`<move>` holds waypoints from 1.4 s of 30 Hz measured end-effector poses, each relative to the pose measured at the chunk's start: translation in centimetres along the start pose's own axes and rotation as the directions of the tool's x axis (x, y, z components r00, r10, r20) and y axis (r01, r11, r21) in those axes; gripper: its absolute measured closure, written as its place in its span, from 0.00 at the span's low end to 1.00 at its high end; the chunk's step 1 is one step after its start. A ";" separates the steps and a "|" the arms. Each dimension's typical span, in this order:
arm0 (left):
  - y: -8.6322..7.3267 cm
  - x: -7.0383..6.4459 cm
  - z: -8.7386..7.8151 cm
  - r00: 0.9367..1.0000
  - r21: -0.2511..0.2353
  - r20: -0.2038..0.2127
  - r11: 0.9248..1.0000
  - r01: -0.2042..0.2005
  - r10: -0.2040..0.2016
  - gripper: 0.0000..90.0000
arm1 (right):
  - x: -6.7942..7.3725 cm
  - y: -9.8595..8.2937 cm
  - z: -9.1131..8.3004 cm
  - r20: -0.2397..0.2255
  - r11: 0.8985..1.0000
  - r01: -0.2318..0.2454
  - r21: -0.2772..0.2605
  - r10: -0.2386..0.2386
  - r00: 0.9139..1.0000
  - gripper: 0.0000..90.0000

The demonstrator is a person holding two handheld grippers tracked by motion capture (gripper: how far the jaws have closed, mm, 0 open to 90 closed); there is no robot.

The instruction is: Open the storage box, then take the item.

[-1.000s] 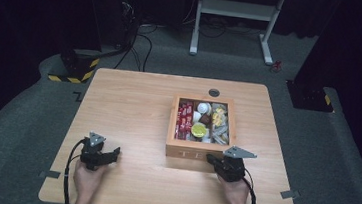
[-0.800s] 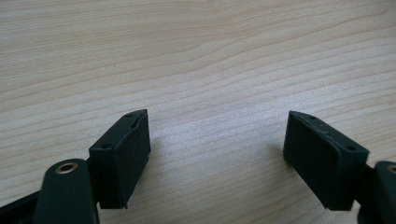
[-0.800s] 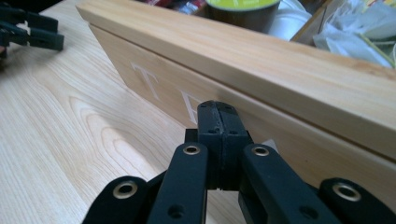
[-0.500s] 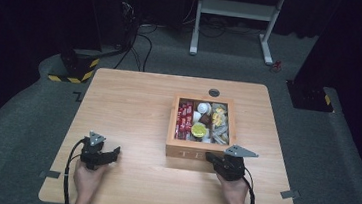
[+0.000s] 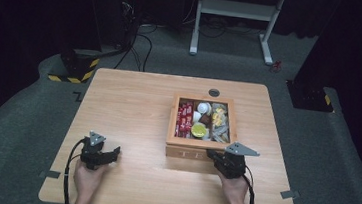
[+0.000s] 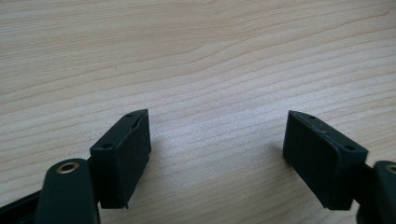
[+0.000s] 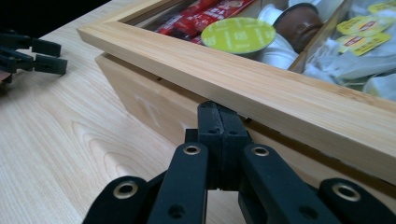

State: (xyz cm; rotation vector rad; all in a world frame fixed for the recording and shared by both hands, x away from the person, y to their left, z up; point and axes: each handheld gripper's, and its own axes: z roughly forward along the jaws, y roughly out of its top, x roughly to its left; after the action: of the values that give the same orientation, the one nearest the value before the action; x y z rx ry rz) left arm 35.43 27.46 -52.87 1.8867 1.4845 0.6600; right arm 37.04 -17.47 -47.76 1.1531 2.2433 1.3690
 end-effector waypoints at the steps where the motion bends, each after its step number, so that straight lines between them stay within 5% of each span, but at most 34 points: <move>1: 0.0 0.0 0.0 1.000 0.000 0.000 1.000 0.000 0.000 0.26 | 0.0 0.1 -0.2 0.001 1.000 -0.002 -0.001 0.002 1.000 1.00; 42: -0.1 -0.2 -0.1 1.000 -0.001 0.011 1.000 -0.010 0.010 0.27 | -2.2 4.8 -3.6 0.043 0.999 0.007 -0.035 -0.005 0.999 1.00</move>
State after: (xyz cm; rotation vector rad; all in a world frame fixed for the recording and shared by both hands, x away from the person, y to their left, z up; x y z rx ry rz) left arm 35.27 27.25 -52.85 1.8952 1.4687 0.6534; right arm 38.70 -20.19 -42.21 1.1517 2.1831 1.3630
